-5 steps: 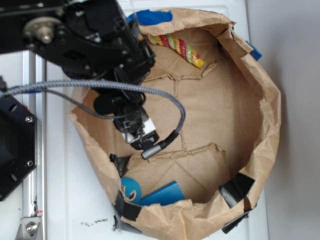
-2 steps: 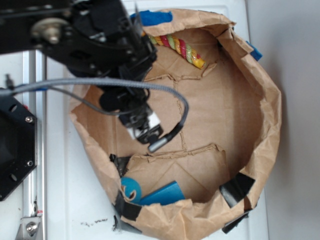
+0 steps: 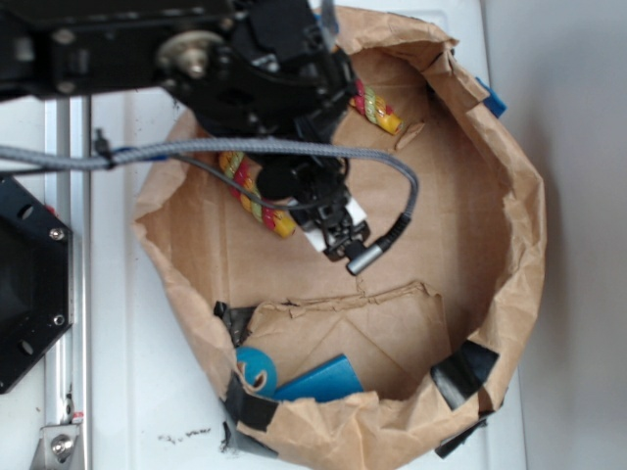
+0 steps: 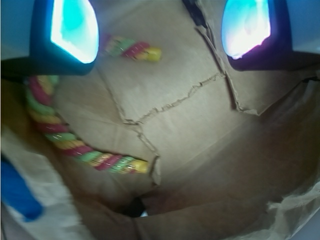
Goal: Grab the multicolored rope.
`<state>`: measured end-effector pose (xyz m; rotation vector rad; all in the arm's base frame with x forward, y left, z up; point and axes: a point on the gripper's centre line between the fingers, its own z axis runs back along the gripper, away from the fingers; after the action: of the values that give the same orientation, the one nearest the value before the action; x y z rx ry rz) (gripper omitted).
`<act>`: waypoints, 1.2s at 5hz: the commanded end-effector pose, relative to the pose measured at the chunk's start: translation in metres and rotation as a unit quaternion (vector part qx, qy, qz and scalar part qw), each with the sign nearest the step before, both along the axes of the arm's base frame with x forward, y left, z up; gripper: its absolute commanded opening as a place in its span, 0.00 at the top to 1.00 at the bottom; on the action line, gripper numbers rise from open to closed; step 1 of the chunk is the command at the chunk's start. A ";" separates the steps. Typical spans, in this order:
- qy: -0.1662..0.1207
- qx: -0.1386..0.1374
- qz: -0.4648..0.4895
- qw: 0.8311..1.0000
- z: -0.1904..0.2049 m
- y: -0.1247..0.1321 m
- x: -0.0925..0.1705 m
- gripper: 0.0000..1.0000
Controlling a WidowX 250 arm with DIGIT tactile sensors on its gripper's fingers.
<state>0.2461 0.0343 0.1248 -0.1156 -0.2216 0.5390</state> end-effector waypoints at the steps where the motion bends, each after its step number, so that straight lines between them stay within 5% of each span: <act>1: -0.019 0.008 -0.016 1.000 -0.008 -0.007 0.024 0.00; 3: -0.031 -0.006 -0.003 1.000 0.017 -0.018 0.051 0.00; 6: 0.031 0.007 0.017 0.999 -0.032 0.001 -0.007 0.00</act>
<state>0.2378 0.0322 0.0826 -0.0773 -0.1199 0.5605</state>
